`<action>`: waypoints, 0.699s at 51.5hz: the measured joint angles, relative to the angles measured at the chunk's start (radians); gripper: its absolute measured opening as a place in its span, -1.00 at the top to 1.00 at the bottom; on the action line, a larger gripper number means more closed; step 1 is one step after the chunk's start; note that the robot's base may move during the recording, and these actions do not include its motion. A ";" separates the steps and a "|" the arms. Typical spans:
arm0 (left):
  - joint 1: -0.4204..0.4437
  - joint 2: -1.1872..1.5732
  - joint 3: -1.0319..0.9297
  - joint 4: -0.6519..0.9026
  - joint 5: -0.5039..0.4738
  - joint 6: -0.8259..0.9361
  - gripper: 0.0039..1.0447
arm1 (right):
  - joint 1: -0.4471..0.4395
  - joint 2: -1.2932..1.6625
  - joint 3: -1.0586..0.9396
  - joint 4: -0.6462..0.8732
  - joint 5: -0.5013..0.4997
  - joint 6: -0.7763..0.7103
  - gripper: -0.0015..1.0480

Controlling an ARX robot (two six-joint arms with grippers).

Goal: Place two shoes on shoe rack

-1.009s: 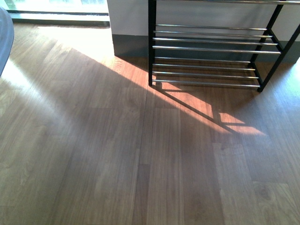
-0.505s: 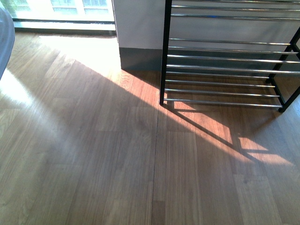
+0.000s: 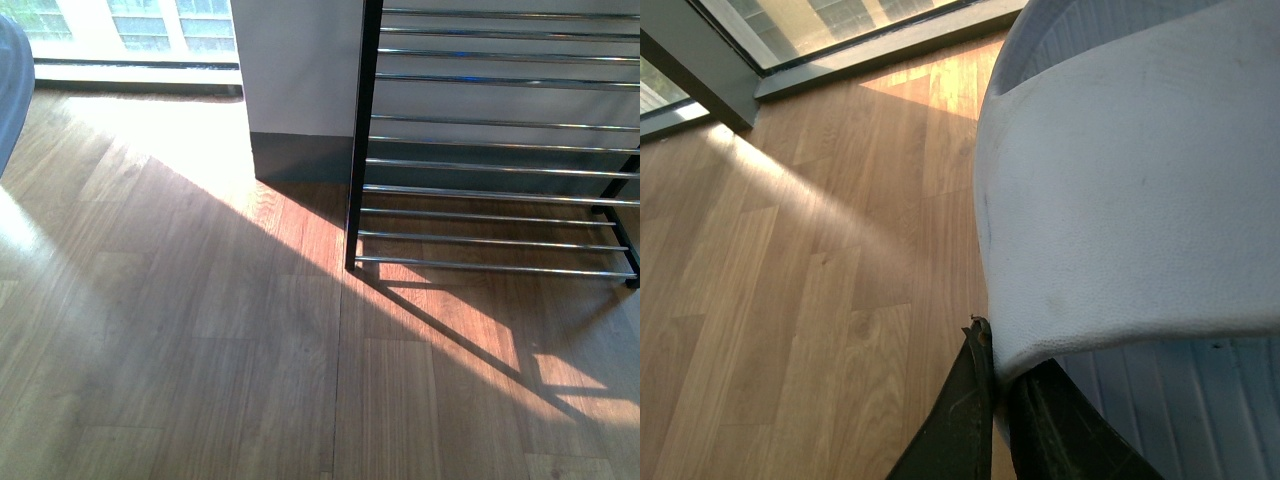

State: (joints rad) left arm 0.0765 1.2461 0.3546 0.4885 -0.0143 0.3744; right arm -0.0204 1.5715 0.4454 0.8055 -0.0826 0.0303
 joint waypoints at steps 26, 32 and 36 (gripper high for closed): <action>0.000 0.000 0.000 0.000 0.000 0.003 0.97 | 0.000 -0.001 0.000 0.000 0.000 0.000 0.97; 0.000 0.000 0.000 0.000 0.000 0.002 0.97 | 0.000 -0.001 0.000 0.000 0.000 0.000 0.97; 0.000 0.000 0.000 0.000 0.000 0.003 0.97 | 0.000 -0.001 0.000 0.000 0.000 0.000 0.97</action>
State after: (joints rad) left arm 0.0765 1.2457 0.3542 0.4885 -0.0143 0.3771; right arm -0.0208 1.5707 0.4454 0.8055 -0.0822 0.0303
